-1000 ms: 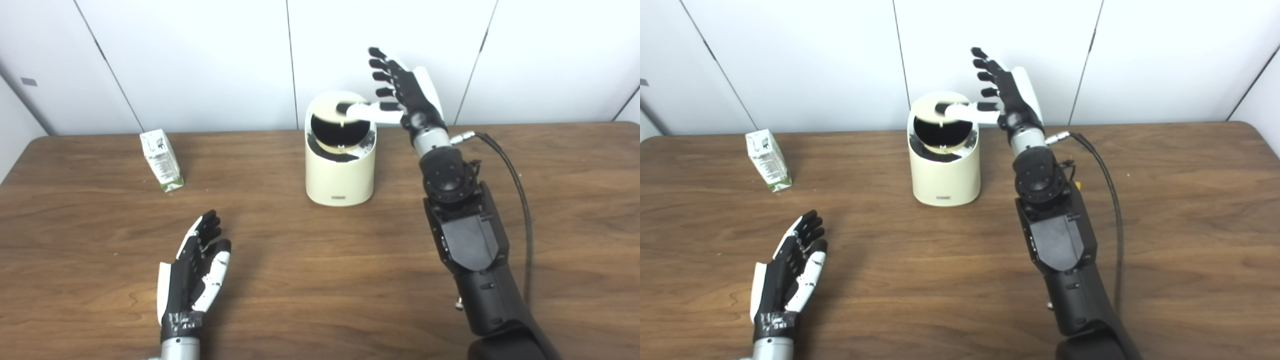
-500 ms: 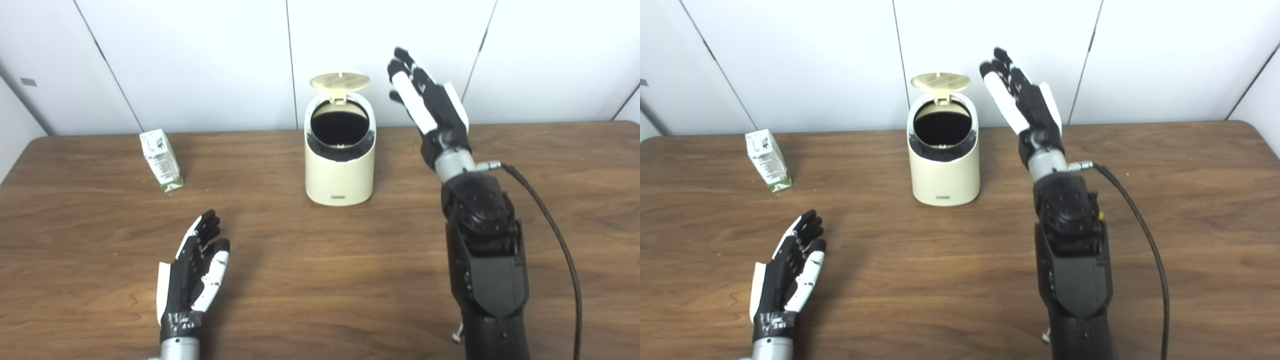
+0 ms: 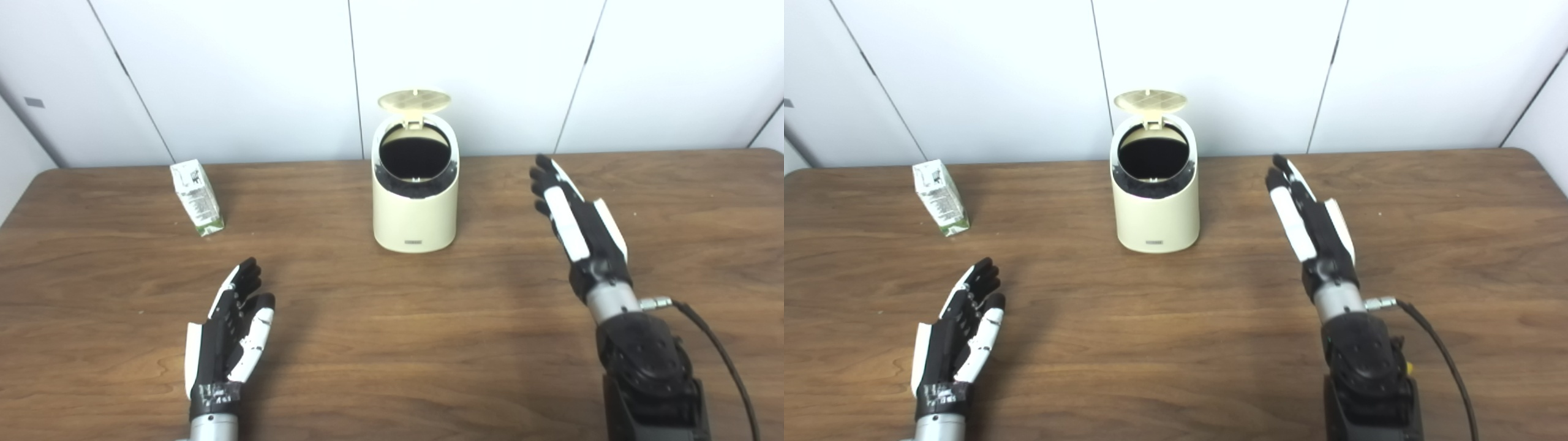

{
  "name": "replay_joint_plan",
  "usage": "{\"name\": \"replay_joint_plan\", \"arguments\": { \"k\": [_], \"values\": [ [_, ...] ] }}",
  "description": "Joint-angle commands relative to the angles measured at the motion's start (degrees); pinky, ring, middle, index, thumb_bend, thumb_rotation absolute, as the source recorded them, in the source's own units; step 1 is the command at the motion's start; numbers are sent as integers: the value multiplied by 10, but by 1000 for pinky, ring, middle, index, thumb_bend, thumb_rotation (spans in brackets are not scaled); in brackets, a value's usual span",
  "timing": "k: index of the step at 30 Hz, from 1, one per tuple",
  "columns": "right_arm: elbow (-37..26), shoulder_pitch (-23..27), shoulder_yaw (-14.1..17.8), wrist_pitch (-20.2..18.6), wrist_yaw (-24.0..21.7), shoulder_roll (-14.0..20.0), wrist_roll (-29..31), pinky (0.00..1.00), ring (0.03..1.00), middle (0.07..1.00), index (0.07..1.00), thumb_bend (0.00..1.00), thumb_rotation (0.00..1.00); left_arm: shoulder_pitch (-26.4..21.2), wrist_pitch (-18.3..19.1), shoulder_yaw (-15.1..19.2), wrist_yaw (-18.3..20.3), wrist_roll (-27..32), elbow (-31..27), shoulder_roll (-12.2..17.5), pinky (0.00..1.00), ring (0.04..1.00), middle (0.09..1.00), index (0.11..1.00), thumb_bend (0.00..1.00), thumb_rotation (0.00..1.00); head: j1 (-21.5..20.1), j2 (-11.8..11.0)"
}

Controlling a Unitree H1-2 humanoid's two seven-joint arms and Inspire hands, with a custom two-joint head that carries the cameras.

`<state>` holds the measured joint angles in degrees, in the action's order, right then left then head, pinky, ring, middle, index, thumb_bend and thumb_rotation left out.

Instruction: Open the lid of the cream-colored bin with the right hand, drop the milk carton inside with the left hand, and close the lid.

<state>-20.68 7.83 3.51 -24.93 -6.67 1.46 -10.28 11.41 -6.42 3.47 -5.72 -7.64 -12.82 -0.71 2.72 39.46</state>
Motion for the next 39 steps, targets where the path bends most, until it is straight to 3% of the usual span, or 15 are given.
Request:
{"name": "replay_joint_plan", "arguments": {
  "k": [1, 5, 8, 15, 18, 21, 23, 27, 34, 39],
  "values": [
    [-9, 1, 4, 54, 13, 5, 15, 958, 946, 943, 989, 527, 967, 0, -8, 3, 0, 5, -11, 7, 863, 884, 890, 927, 429, 542, 1, 0],
    [20, -32, 10, 107, 23, 15, 31, 955, 943, 939, 1000, 499, 961, -7, 11, 14, -8, -1, -25, 3, 894, 889, 885, 915, 435, 482, 14, -1],
    [39, -46, 14, 135, 26, 25, 44, 925, 939, 935, 1000, 532, 948, -12, 12, 21, -19, -24, -34, 4, 770, 824, 858, 904, 487, 426, 34, -4],
    [98, -52, 21, 209, 31, 46, 65, 907, 925, 931, 978, 555, 910, -32, 17, 39, -32, -35, -50, 6, 790, 820, 842, 886, 606, 283, 73, -24],
    [115, -54, 21, 229, 36, 48, 65, 902, 920, 928, 973, 550, 897, -41, 28, 44, -44, -62, -60, 7, 792, 800, 830, 879, 668, 284, 97, -36],
    [117, -55, 18, 236, 35, 50, 68, 874, 913, 925, 978, 533, 906, -53, 45, 54, -51, -72, -73, 9, 796, 790, 819, 870, 740, 299, 126, -49],
    [121, -55, 17, 243, 32, 52, 74, 883, 912, 928, 989, 510, 906, -63, 52, 61, -56, -72, -75, 12, 775, 790, 827, 868, 744, 242, 137, -54],
    [130, -58, 14, 254, 32, 53, 79, 880, 907, 921, 987, 506, 900, -83, 46, 80, -60, -59, -63, 24, 794, 793, 837, 873, 746, 218, 165, -72],
    [114, -68, 9, 238, 33, 44, 94, 835, 892, 903, 980, 523, 909, -124, 26, 106, -69, -58, -25, 60, 768, 816, 858, 880, 823, 189, 208, -94],
    [96, -75, 2, 225, 31, 44, 97, 816, 878, 889, 972, 524, 925, -164, 43, 117, -73, -54, 1, 85, 772, 849, 894, 898, 872, 195, 216, -105]
  ]
}}
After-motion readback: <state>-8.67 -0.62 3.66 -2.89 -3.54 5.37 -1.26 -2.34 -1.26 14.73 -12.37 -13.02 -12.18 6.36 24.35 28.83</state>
